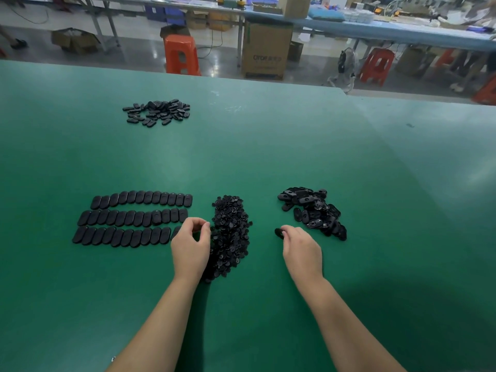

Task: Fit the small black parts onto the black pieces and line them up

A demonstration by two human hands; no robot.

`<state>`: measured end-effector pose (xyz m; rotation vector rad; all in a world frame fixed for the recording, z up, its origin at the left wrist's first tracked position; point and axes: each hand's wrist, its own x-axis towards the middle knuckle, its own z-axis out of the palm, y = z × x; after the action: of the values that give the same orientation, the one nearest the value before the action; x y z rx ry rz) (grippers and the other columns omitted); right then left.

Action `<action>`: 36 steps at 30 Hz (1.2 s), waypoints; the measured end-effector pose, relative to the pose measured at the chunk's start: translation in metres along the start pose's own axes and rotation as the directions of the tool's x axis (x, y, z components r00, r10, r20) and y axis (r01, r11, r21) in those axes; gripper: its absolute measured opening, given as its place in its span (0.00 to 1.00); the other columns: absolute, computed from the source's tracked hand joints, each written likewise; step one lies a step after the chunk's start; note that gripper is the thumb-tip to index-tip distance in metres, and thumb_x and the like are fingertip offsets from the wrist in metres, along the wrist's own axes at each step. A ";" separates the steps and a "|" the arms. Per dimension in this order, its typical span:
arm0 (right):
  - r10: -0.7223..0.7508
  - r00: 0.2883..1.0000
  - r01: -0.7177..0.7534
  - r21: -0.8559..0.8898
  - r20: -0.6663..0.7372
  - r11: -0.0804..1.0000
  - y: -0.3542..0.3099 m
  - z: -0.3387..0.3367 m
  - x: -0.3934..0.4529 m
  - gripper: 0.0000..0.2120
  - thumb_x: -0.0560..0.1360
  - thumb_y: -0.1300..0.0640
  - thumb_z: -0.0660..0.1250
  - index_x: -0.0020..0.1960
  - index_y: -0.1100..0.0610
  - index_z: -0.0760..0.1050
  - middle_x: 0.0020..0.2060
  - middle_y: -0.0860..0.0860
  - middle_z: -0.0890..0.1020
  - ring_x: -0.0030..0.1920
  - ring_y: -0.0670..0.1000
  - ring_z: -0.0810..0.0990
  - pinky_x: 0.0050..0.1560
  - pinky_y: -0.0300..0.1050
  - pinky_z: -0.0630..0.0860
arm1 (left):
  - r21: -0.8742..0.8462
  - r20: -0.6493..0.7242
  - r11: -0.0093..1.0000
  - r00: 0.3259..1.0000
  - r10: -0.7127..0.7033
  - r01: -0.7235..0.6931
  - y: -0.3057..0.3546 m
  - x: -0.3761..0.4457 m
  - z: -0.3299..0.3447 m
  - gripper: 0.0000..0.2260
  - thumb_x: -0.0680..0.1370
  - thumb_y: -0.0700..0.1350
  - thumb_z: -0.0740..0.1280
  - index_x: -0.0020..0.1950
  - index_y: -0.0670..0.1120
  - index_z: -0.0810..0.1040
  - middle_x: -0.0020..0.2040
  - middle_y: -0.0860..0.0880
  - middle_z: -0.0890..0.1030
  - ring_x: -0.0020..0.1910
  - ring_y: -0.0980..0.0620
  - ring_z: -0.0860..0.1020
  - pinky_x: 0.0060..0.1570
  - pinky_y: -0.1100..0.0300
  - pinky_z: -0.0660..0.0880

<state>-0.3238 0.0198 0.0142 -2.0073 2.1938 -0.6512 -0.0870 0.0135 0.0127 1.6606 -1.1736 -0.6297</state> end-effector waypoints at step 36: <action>0.229 0.963 -0.262 0.709 0.144 0.655 -0.019 0.011 -0.019 0.11 0.81 0.58 0.65 0.58 0.44 0.76 0.43 0.44 0.84 0.31 0.41 0.74 0.35 0.35 0.71 | -0.108 0.223 0.993 0.973 0.059 -0.035 0.058 -0.007 0.025 0.10 0.75 0.41 0.73 0.44 0.57 0.85 0.39 0.63 0.84 0.41 0.66 0.81 0.42 0.76 0.71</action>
<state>-0.2995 0.0348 0.0072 -1.2633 1.7085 -1.1854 -0.1341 0.0054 0.0547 1.4977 -1.3147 -0.8528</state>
